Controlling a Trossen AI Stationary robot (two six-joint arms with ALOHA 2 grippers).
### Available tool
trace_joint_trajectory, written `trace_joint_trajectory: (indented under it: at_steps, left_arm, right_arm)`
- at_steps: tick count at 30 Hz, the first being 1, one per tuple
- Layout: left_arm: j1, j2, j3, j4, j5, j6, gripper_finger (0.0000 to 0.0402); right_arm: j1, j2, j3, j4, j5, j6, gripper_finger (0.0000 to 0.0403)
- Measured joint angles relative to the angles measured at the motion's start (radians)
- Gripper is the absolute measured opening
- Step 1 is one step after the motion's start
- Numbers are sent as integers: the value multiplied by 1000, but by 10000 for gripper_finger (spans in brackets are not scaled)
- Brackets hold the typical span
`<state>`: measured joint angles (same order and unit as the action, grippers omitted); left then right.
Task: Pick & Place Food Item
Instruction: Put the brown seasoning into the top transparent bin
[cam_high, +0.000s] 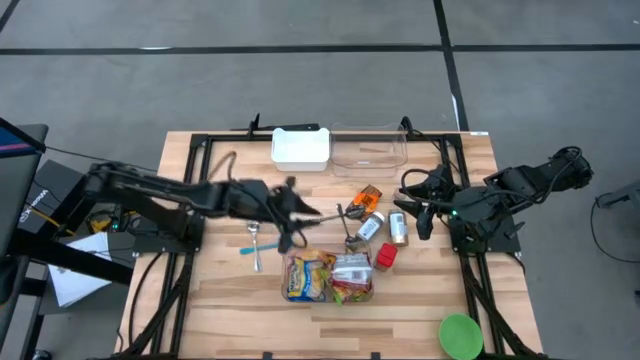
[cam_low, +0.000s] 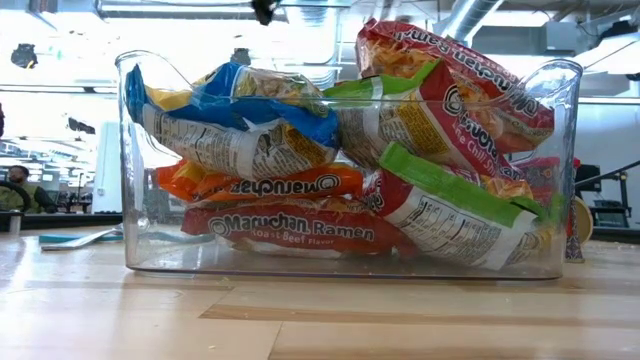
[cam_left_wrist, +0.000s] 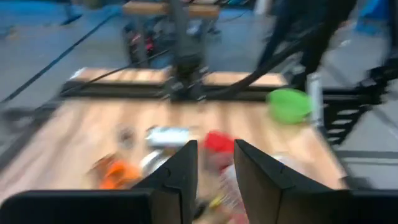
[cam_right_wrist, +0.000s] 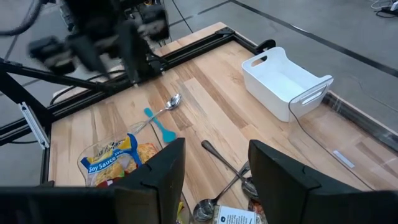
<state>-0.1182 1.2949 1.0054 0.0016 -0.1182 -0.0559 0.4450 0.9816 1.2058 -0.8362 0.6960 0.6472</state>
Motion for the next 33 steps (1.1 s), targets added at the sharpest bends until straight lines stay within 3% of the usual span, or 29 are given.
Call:
trace_joint_trajectory:
  at_steps: [6, 15, 28, 33]
  left_arm:
    - [84, -121, 0, -144, -20, 46, 117]
    - [185, -201, 0, -141, -17, 69, 125]
    - [183, -229, 0, -133, -15, 95, 107]
    - [183, -228, 0, -98, -85, 14, 109]
  right_arm:
    - [-2, 0, 0, 0, 8, 7, 171]
    - [-10, 0, 0, 34, 70, 33, 171]
    - [-10, 0, 0, 89, 99, 34, 171]
    - [-46, -1, 0, 16, 133, 193, 174]
